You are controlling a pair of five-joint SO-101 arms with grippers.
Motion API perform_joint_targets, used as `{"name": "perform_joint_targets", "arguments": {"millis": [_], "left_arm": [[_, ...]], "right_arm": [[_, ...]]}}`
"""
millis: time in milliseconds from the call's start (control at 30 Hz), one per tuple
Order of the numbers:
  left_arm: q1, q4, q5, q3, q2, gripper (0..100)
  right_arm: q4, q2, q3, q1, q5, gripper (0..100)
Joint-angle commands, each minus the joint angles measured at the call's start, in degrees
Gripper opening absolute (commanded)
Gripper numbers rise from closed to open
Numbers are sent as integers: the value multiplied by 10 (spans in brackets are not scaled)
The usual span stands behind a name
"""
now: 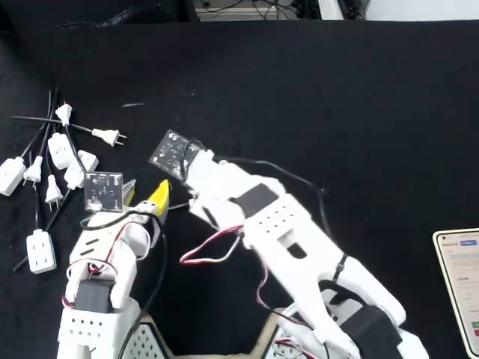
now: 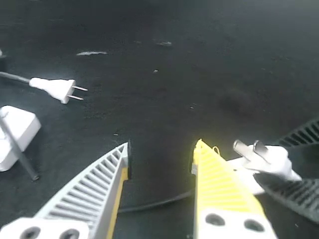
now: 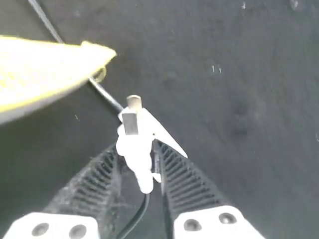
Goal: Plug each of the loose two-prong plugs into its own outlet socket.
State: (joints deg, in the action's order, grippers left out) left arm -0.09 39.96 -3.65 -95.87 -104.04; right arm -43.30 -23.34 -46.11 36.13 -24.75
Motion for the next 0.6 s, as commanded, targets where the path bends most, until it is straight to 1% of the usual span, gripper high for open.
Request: {"name": "perform_joint_targets", "arguments": {"millis": [0,67,133,367,467,567], "left_arm": [[-24,-2,-22,26,-4,216],[-30,-2,-46,27,-5,216],[-29,-1,-55,33,-5,216],[-23,-1,-56,45,-5,216],[-22,22,-56,63,-5,216],[-1,36,-53,70,-5,216]], "right_arm": [[43,16,3,27,30,11],[61,30,3,35,42,11],[76,44,3,39,43,11],[103,82,4,39,43,11],[112,90,3,39,43,11],[112,89,4,40,43,11]]}}
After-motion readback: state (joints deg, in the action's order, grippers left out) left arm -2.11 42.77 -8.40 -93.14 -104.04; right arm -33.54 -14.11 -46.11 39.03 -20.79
